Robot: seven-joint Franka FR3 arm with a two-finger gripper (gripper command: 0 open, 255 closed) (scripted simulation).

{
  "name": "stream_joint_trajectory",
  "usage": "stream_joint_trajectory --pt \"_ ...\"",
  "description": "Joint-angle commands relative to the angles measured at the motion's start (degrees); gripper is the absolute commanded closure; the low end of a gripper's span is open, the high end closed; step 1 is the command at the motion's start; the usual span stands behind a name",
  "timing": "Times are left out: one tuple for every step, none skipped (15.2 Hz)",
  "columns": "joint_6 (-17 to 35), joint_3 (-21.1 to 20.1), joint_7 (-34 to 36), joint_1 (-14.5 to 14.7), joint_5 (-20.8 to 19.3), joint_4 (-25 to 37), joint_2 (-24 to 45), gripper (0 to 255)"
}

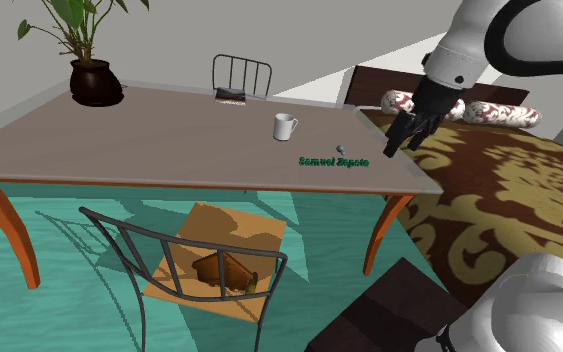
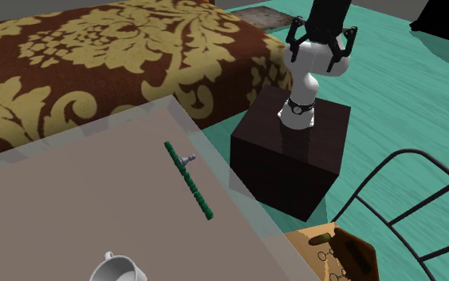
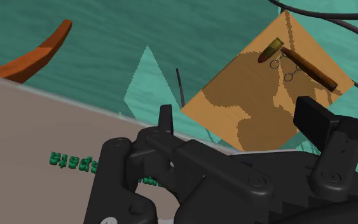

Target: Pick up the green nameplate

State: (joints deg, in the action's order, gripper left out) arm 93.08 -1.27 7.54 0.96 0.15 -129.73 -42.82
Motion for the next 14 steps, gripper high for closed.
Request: stream_joint_trajectory --pt "0.0 0.0 0.0 0.0 0.0 0.0 0.0 0" --pt "1.07 0.43 -0.21 -0.36 -0.36 0.49 1.86 0" --pt "2.11 0.86 -0.42 -0.72 -0.7 1.05 3.75 0" --pt "3.11 1.28 -0.62 -1.07 -1.03 1.67 5.67 0" --pt "4.07 1.7 -0.81 -1.41 -1.33 2.35 7.6 0" --pt "4.98 2.13 -1.0 -1.73 -1.62 3.1 9.55 0" --pt "5.85 2.55 -1.18 -2.05 -1.89 3.92 11.53 0" --pt "6.68 2.97 -1.35 -2.35 -2.14 4.79 13.52 0" --pt "7.46 3.39 -1.53 -2.65 -2.37 5.74 15.52 0" --pt "8.19 3.81 -1.71 -2.94 -2.57 6.74 17.54 0" --pt "8.88 4.22 -1.89 -3.23 -2.75 7.81 19.57 0" --pt "9.51 4.63 -2.06 -3.51 -2.9 8.94 21.61 0" --pt "10.09 5.04 -2.25 -3.79 -3.03 10.14 23.67 0" --pt "10.62 5.44 -2.43 -4.07 -3.13 11.4 25.74 0"
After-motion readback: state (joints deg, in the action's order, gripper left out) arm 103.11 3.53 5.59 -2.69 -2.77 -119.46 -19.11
